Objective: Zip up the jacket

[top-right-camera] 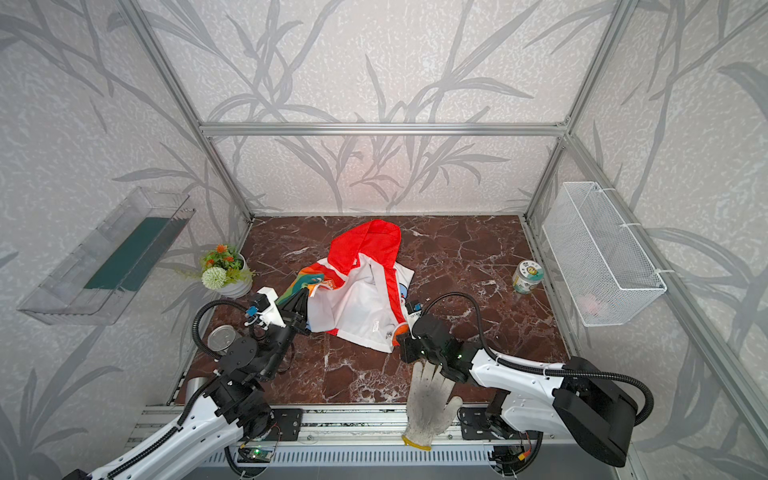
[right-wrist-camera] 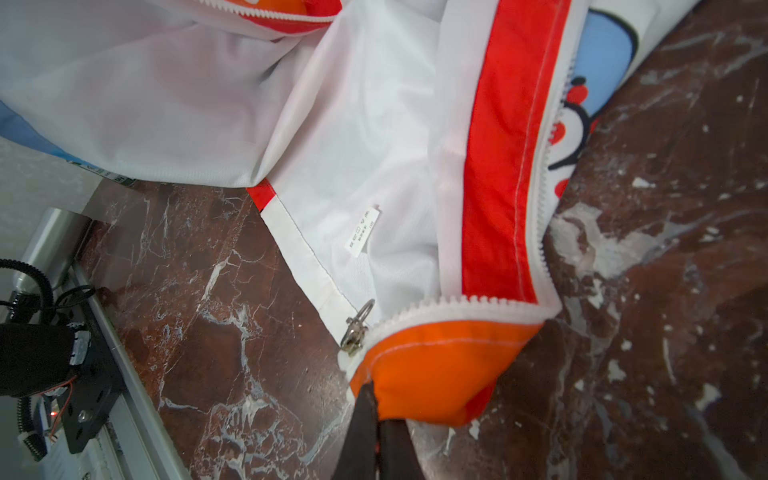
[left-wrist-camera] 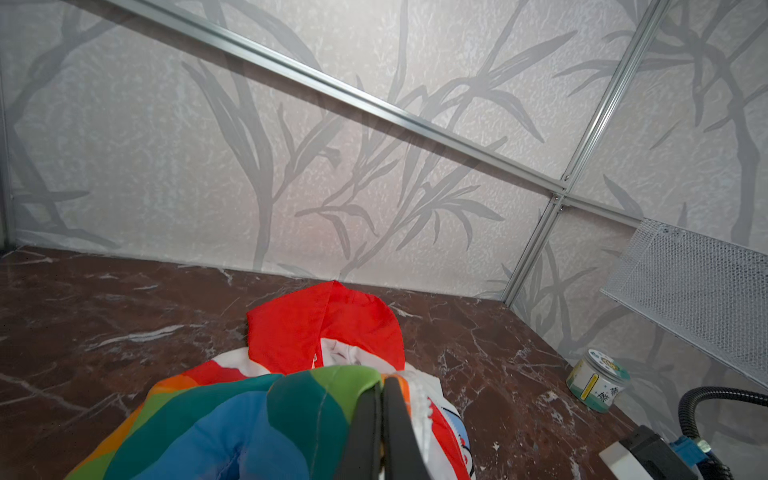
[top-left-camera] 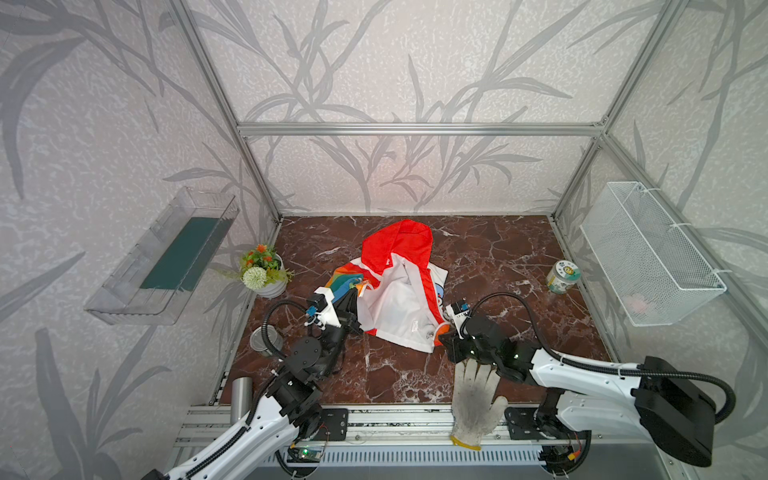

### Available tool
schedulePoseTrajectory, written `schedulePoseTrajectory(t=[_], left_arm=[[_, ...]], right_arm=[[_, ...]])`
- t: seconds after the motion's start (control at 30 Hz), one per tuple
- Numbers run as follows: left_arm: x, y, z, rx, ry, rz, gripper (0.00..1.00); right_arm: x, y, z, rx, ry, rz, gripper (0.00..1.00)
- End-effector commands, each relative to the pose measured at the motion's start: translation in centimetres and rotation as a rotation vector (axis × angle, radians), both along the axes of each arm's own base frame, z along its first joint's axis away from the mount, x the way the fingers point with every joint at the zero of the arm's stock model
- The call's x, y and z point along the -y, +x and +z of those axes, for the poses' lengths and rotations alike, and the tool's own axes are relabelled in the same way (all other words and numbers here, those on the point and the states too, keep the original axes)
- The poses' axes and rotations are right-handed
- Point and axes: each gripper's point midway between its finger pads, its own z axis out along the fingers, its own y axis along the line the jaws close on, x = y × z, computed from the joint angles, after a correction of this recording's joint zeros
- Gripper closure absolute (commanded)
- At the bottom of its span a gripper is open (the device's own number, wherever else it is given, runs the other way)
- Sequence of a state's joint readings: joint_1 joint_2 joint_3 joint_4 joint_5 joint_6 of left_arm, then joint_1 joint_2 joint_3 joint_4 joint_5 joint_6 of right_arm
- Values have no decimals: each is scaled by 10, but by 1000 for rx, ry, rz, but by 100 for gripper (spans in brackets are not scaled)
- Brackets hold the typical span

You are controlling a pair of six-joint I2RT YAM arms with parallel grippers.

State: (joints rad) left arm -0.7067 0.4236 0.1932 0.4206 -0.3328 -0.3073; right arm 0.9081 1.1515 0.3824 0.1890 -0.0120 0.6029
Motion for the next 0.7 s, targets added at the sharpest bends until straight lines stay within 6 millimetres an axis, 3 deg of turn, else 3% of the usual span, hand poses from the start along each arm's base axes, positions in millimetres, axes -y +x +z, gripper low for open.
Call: schedulePoseTrajectory(t=[0.0, 0.13, 0.37, 0.5, 0.67], left_arm=[[-5, -1, -18, -65, -7, 22, 100], [-1, 0, -20, -73, 0, 9, 100], [7, 3, -21, -79, 7, -9, 100], [13, 4, -19, -81, 16, -25, 100], [14, 5, -16, -73, 23, -23, 100]], right_arm=[[7, -7, 2, -68, 42, -59, 94], [28, -10, 3, -96, -3, -138, 72], [61, -18, 17, -133, -42, -262, 58], [71, -21, 32, -149, -127, -273, 56], [52, -30, 36, -216, -209, -193, 63]])
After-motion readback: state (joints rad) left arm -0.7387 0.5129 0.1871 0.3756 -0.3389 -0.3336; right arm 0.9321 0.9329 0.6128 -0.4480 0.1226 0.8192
